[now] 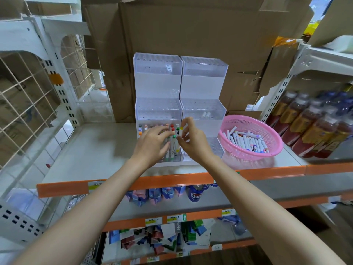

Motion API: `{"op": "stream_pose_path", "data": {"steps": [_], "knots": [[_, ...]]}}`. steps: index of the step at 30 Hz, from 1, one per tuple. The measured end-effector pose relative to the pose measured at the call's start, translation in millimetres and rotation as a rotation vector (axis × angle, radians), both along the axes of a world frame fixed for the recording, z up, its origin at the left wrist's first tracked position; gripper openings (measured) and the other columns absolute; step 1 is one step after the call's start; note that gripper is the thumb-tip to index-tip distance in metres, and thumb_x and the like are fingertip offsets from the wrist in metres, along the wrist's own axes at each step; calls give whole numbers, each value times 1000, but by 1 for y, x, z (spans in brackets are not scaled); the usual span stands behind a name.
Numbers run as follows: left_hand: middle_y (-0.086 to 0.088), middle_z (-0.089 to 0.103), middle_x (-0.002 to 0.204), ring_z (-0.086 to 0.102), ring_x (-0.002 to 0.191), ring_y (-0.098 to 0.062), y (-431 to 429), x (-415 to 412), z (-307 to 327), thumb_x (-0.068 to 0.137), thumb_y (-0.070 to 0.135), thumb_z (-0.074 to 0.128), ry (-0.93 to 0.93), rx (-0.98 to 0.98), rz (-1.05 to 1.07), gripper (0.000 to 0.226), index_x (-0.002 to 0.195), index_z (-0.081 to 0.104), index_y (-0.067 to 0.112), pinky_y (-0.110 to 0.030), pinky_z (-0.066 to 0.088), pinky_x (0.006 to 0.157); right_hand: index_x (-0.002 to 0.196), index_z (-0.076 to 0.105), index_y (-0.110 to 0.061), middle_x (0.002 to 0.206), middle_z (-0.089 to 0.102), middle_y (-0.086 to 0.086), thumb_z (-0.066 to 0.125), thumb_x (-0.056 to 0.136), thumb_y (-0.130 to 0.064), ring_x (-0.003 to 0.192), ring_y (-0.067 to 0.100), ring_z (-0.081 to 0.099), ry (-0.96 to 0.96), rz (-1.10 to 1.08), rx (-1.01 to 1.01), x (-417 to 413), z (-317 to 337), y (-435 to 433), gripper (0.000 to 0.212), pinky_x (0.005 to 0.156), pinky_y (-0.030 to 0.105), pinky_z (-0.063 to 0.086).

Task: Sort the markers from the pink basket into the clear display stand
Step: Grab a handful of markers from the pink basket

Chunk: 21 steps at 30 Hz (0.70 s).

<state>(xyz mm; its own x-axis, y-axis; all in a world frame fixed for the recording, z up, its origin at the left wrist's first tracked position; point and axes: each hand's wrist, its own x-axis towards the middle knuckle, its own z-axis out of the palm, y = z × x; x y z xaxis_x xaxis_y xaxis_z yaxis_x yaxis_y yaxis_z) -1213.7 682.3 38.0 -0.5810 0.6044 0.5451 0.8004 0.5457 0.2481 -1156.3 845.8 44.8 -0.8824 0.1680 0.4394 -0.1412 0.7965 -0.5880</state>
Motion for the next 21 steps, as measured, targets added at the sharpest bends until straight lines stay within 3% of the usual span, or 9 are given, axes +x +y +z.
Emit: {"op": "stream_pose_path", "data": {"steps": [11,16,19,21], "knots": [[-9,61,125,55,118,-28,-5,2,0,82,11,67,50,-68,-27,40,121,64,20,-43,40,99,111,42,-12,73,63,10,58,87,-6,68,34,59,-132,-5,132,2,-13,1,29,66,48,52],[-9,61,126,54,119,-29,-5,3,-1,82,10,67,47,-80,-17,42,122,63,19,-44,40,100,110,44,-12,73,64,9,60,86,-7,68,32,59,-143,9,171,1,-12,1,29,65,45,52],[-8,60,127,53,120,-28,-5,4,0,83,11,65,39,-88,-9,41,124,62,20,-43,38,101,108,50,-13,87,65,7,65,85,-12,79,30,60,-94,8,240,1,-8,4,28,66,40,51],[-7,60,128,54,120,-27,-5,4,1,84,12,65,34,-88,-5,40,124,62,20,-43,38,101,102,57,-12,99,62,6,70,81,-15,88,29,57,36,-8,360,1,-7,8,25,67,38,49]]}}
